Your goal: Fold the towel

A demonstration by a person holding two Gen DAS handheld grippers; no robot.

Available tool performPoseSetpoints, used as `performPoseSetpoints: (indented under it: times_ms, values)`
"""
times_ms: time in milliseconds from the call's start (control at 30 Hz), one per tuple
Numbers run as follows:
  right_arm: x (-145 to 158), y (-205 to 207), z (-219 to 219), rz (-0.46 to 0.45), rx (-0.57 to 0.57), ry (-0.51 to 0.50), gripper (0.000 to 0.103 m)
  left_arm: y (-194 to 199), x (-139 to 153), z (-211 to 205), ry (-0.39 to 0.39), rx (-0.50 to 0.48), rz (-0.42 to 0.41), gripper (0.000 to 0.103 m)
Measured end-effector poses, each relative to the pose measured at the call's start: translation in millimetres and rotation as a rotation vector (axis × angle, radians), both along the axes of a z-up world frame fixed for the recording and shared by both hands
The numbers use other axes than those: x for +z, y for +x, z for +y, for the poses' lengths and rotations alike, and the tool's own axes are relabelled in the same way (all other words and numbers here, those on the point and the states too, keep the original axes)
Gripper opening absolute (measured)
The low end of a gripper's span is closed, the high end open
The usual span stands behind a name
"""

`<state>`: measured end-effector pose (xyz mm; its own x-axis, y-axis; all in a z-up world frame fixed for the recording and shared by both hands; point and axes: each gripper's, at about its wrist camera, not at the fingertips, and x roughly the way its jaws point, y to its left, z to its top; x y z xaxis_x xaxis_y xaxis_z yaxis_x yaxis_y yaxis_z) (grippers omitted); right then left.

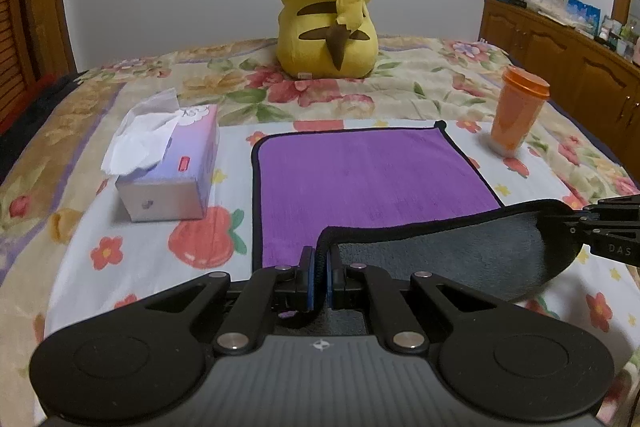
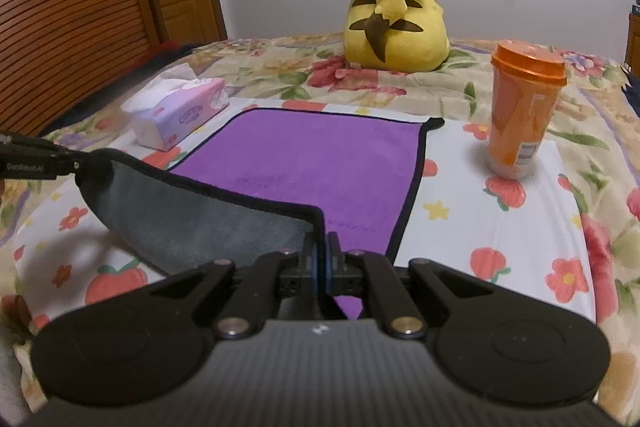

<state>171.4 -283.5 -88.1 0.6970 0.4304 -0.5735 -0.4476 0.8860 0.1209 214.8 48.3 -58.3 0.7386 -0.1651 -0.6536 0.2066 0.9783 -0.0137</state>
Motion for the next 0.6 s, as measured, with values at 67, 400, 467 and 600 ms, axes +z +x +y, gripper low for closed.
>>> performPoseSetpoints:
  times_ms: [67,400,467,600]
  values:
    - [-1,3,0,-0.006,0.0,-0.001,0.004,4,0,-1,0.006,-0.003,-0.004,0.009]
    - [-3,19,1,-0.022,0.016,-0.006,0.004,23,-3,-9,0.053,-0.007,-0.035,0.009]
    - [-3,22,2,-0.028,0.017,-0.008,0.004,25,-2,-10,0.059,-0.01,-0.04,0.009]
    - [-4,28,4,-0.036,0.021,-0.026,0.004,31,-1,-11,0.065,-0.01,-0.048,0.009]
